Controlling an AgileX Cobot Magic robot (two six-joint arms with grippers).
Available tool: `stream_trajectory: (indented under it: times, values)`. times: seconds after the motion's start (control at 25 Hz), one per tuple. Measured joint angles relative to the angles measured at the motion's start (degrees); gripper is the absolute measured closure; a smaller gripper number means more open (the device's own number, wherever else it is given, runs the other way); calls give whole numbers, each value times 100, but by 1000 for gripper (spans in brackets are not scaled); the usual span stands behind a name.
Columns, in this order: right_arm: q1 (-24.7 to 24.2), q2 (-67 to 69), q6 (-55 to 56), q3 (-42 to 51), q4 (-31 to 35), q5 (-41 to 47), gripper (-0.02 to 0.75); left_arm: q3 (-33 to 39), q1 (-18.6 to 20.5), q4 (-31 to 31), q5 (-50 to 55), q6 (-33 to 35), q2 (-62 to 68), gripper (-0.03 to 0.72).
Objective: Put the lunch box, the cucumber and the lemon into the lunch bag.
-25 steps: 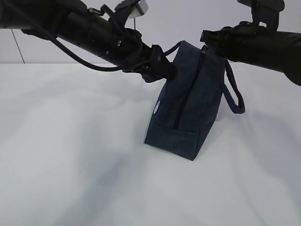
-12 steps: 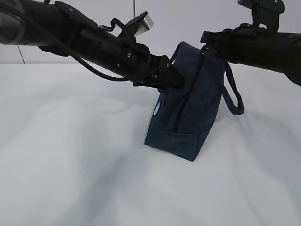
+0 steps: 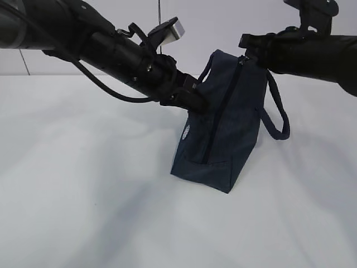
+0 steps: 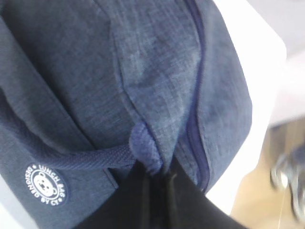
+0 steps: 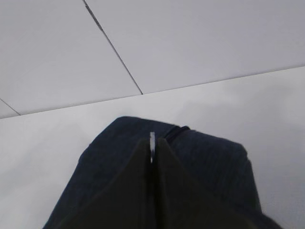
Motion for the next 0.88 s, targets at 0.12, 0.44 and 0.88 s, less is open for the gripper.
stream_trajectory:
  times: [0.12, 0.44, 0.88]
  values:
    - [0, 0, 0, -235, 0, 329, 721, -4, 0, 343, 330, -23, -35, 688]
    - [0, 169, -35, -850, -97, 1280, 721, -13, 0, 802, 745, -243, -97, 689]
    - [0, 1006, -67, -2249, -52, 3190, 721, -13, 0, 1298, 840, -446, -231, 690]
